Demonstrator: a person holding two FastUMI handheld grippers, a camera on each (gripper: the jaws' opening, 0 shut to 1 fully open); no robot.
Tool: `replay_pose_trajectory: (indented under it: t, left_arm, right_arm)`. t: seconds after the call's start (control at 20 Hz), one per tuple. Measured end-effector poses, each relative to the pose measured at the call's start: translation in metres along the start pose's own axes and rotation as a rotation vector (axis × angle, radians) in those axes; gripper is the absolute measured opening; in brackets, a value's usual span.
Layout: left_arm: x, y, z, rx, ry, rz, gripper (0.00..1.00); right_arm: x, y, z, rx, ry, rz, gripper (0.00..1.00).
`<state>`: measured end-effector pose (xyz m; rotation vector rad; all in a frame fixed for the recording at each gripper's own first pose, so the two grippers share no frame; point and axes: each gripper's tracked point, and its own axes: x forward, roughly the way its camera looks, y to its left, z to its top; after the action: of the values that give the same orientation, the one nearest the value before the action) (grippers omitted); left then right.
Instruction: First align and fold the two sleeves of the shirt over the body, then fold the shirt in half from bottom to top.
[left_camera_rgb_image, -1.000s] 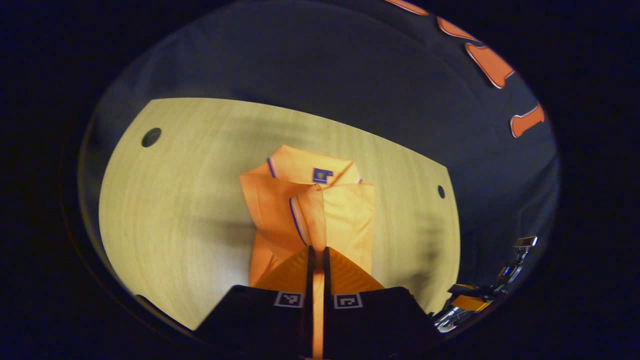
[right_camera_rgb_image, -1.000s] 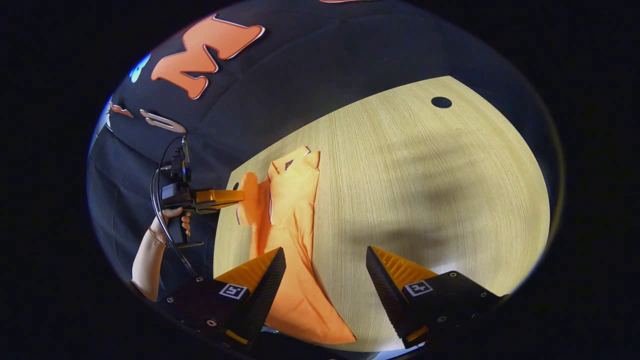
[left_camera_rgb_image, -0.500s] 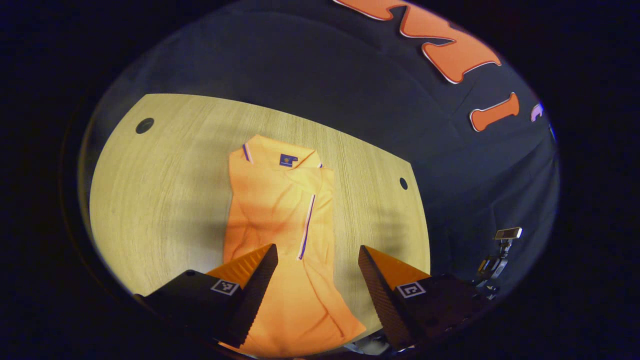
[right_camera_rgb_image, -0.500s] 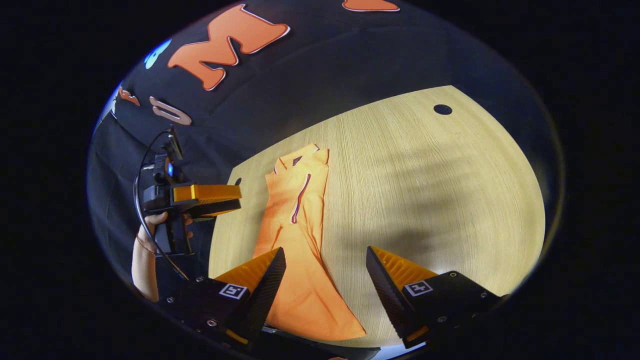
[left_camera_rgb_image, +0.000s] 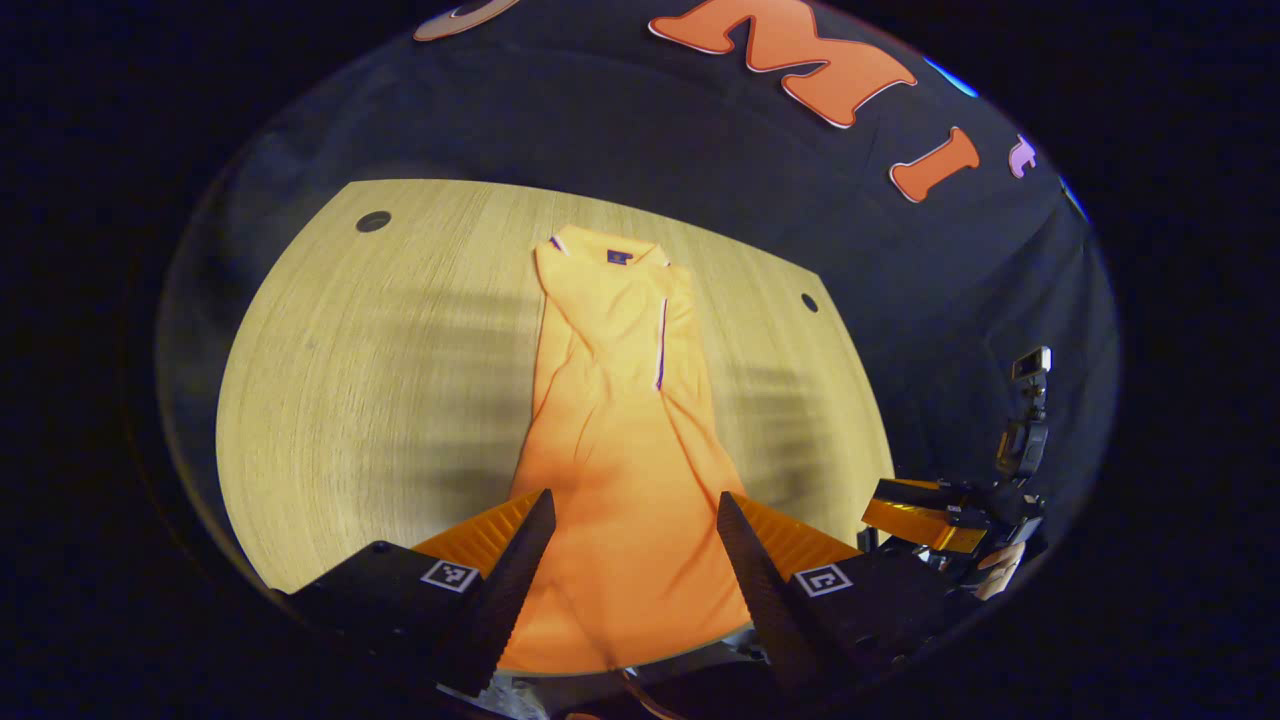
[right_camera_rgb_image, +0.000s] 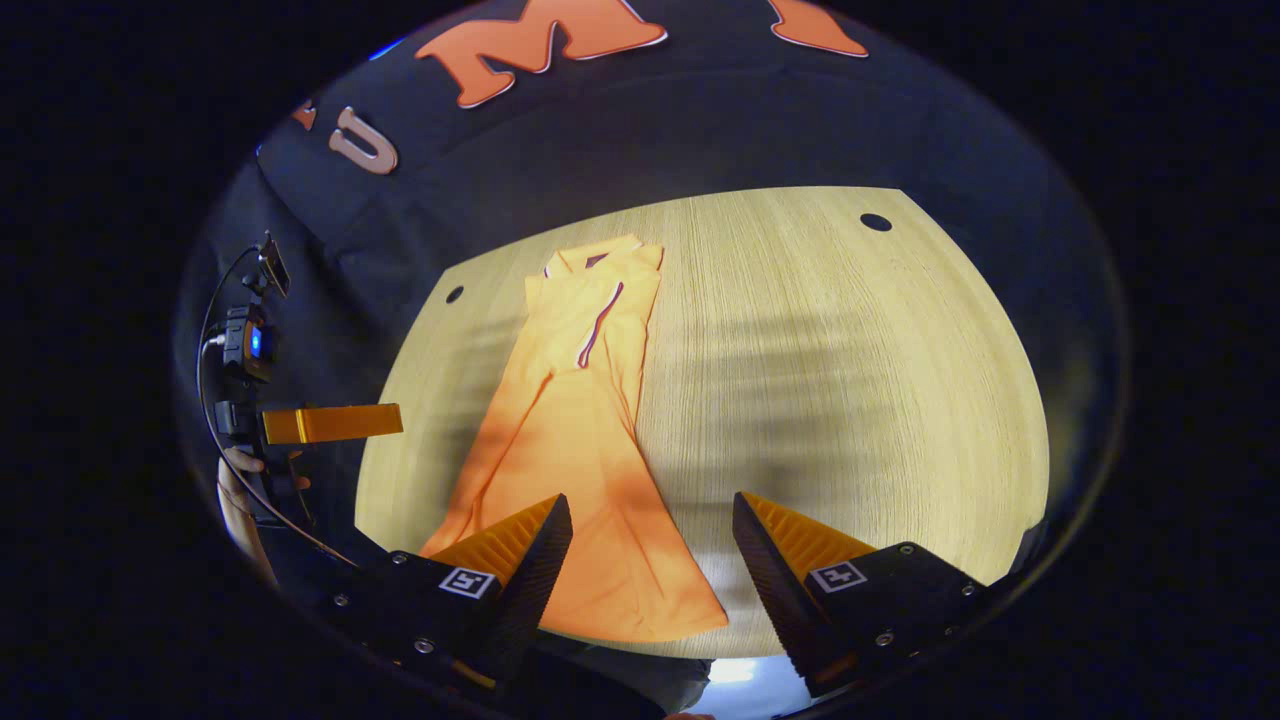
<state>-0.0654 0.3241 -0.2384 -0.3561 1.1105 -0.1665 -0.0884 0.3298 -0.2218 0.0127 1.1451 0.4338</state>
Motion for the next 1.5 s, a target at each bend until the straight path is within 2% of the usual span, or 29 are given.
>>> replay_pose_trajectory:
  t: [0.15, 0.25, 0.5, 0.65, 0.8, 1.0, 1.15, 1.35, 1.5]
  left_arm:
    - [-0.011, 0.020, -0.054, 0.068, 0.045, 0.085, 0.99]
    - [-0.013, 0.018, -0.086, 0.082, 0.077, 0.086, 1.00]
    - [-0.019, 0.024, -0.141, 0.067, 0.109, 0.143, 0.99]
    - [-0.006, 0.038, -0.187, 0.087, 0.173, 0.216, 0.98]
    - [0.012, 0.038, -0.220, 0.028, 0.244, 0.236, 0.99]
    - [0.025, 0.052, -0.227, 0.023, 0.272, 0.305, 0.99]
    - [0.032, 0.054, -0.229, -0.003, 0.284, 0.314, 0.99]
    - [0.034, 0.057, -0.228, 0.024, 0.309, 0.340, 0.97]
    - [0.039, 0.057, -0.229, 0.084, 0.349, 0.400, 0.96]
  right_arm:
    - [0.002, 0.006, -0.041, -0.080, 0.079, -0.061, 0.98]
    - [0.005, 0.015, -0.074, -0.106, 0.140, -0.076, 0.98]
    - [0.019, 0.017, -0.125, -0.191, 0.259, -0.147, 0.99]
    - [0.031, 0.014, -0.152, -0.182, 0.332, -0.162, 0.99]
    - [0.043, 0.008, -0.166, -0.198, 0.382, -0.190, 0.99]
    - [0.057, 0.006, -0.172, -0.192, 0.411, -0.190, 0.99]
    - [0.067, 0.001, -0.177, -0.203, 0.440, -0.202, 0.99]
    - [0.072, 0.001, -0.177, -0.234, 0.468, -0.219, 0.99]
    - [0.073, 0.002, -0.177, -0.224, 0.500, -0.227, 0.99]
